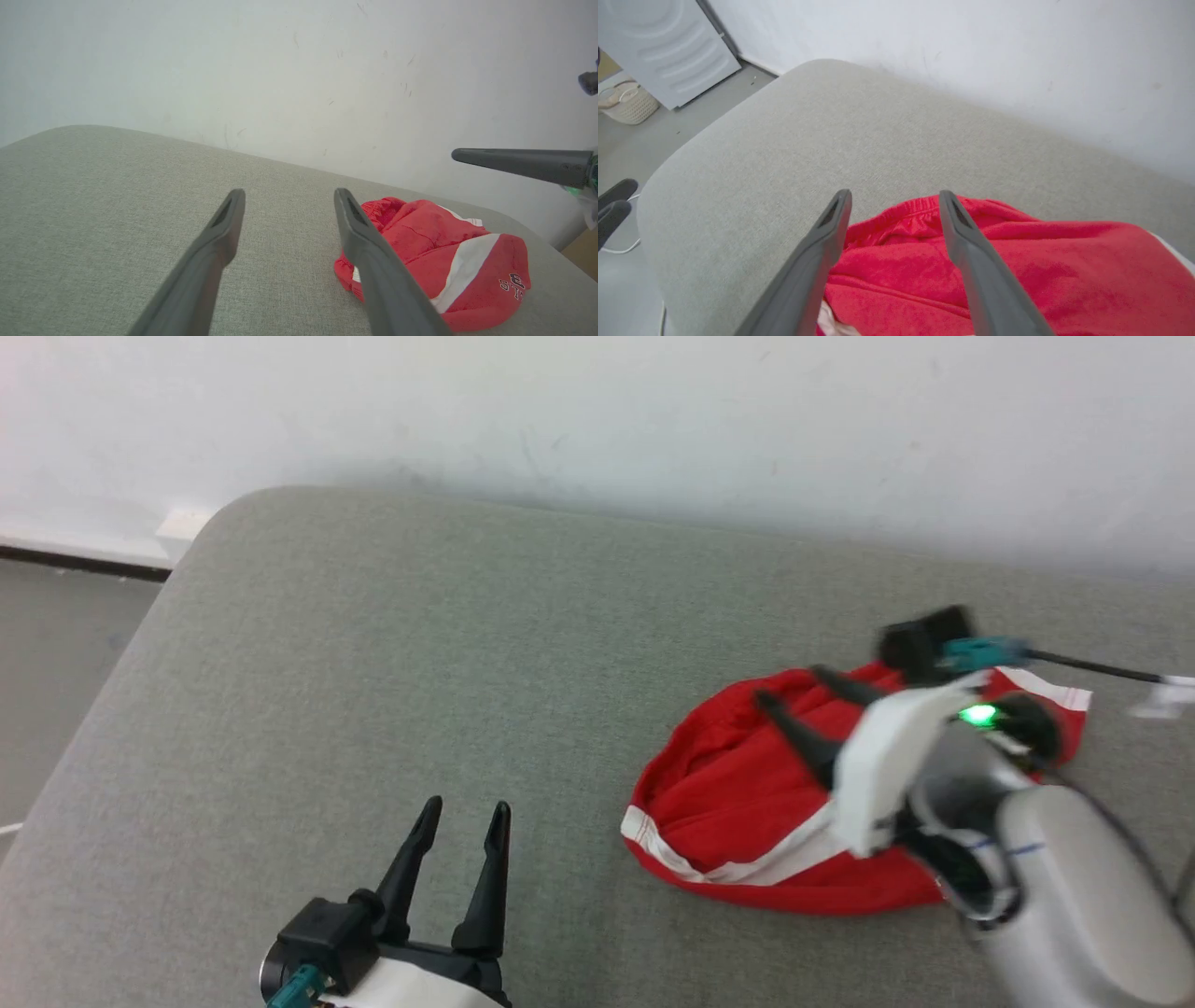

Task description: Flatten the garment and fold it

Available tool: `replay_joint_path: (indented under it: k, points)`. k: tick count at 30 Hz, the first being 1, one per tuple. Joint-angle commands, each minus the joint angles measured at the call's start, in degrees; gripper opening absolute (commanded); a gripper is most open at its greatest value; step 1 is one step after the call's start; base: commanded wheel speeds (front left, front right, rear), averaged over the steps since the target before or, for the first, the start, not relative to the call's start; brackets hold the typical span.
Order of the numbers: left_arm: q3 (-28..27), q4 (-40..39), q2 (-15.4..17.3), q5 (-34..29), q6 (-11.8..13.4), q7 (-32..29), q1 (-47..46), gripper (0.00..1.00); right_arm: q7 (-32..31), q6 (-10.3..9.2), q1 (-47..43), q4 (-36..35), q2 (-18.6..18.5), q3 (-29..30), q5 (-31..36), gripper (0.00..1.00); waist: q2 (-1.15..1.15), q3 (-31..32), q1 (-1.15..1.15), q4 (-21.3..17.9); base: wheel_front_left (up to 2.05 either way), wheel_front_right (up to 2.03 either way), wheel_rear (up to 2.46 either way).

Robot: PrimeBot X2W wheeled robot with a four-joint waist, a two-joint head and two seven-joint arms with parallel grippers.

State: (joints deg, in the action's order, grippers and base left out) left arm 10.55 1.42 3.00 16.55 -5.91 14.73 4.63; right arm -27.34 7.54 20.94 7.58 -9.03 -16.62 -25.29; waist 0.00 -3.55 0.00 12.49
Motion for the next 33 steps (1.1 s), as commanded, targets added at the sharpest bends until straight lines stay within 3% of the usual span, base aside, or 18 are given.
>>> replay_joint_path:
  k: [1,7,11,21,22,23,24,25,33]
  points:
    - [-0.3,-0.4,-0.1,-0.5,0.3,0.3,0.5,1.0,0.5,-0.05,-1.9,-1.2,-1.2,2.6,1.2,1.0,0.0,0.7,0.0,-1.3,0.0,0.0,0.0]
    - [-0.8,-1.6,-0.1,-0.7,0.2,0.3,0.2,1.0,-1.1,-0.05,-8.8,-7.1,-5.2,16.3,5.8,1.0,0.0,-1.5,0.0,-2.2,0.0,0.0,0.0]
    - [-1.2,-2.4,0.0,-1.1,0.0,0.3,-0.8,1.0,-3.7,-0.05,-12.9,-9.7,-6.0,21.3,7.5,1.0,0.0,-4.2,0.0,-2.5,0.0,0.0,0.0]
    - [-0.9,-2.2,0.0,-1.5,-0.7,0.3,-4.7,1.0,-5.0,-0.05,-12.6,-5.9,-5.5,23.8,9.1,1.0,0.0,-10.1,0.0,-0.9,0.0,0.0,0.0]
    - [-0.8,-2.1,0.0,-1.5,-0.8,0.3,-5.1,1.0,-5.3,-0.05,-12.3,-5.2,-5.2,24.0,9.0,0.76,0.0,-10.3,0.0,-0.6,0.0,0.0,0.0]
    - [-0.8,-2.1,0.0,-1.5,-0.8,0.3,-5.1,1.0,-5.3,-0.05,-12.3,-5.2,-5.2,24.0,9.0,0.76,0.0,-10.3,0.0,-0.6,0.0,0.0,0.0]
    - [-0.7,-2.0,0.0,-1.5,-0.8,0.3,-5.5,1.0,-5.8,-0.05,-12.0,-4.6,-4.8,24.2,9.0,0.21,0.0,-10.5,0.0,-0.4,0.0,0.0,0.0]
    - [-0.8,-2.0,0.0,-1.5,-0.9,0.3,-5.7,1.0,-6.4,-0.05,-11.8,-4.1,-4.3,24.3,8.8,0.0,0.0,-10.6,0.0,-0.3,0.0,0.0,0.0]
    - [-2.1,-1.4,0.0,-1.4,-0.9,0.3,-5.0,1.0,-7.3,-0.05,-10.6,-9.1,-3.5,23.6,7.0,0.0,0.0,-8.5,0.0,-2.0,0.0,0.0,0.0]
